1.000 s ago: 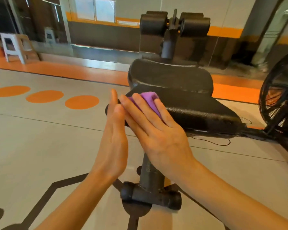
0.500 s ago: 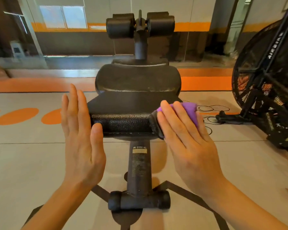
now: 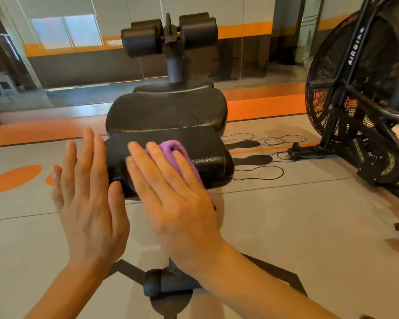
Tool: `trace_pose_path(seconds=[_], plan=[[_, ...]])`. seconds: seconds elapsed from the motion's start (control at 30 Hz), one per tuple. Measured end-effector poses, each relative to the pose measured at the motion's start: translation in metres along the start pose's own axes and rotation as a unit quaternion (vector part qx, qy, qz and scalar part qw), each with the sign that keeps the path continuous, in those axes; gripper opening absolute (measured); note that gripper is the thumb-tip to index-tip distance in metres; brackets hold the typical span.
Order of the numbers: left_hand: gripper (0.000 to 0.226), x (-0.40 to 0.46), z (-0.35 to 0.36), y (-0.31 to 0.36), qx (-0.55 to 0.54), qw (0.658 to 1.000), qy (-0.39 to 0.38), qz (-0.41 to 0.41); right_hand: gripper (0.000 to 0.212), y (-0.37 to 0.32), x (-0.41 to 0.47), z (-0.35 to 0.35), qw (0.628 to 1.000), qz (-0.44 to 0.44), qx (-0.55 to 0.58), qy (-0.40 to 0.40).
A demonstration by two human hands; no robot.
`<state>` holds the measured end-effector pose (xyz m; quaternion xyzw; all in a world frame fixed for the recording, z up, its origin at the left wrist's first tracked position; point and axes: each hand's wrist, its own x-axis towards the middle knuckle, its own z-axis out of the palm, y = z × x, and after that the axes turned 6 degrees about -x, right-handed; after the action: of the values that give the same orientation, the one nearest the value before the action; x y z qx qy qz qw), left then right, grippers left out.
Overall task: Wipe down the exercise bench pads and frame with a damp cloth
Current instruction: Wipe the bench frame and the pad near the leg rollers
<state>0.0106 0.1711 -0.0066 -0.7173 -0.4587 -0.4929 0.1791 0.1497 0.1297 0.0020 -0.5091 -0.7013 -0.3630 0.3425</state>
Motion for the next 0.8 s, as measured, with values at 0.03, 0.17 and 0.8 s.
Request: trace_pose_path(seconds=[0.03,0.17,0.8], plan=[[0.058,0.0,-0.002,-0.001,0.005,1.0,-0.006,0.006,0.043,0.001,0.002,0.001,1.0,-0.025,0.004,-0.008],[0.062,0.001,-0.003,0.002,0.003,1.0,-0.009,0.002,0.045,0.051,-0.029,-0.001,0.998,0.043,0.041,0.027],[0.061,0.0,-0.007,0.003,-0.01,1.0,-0.023,-0.002,0.053,0.051,-0.027,-0.018,0.99,0.085,0.106,-0.024]])
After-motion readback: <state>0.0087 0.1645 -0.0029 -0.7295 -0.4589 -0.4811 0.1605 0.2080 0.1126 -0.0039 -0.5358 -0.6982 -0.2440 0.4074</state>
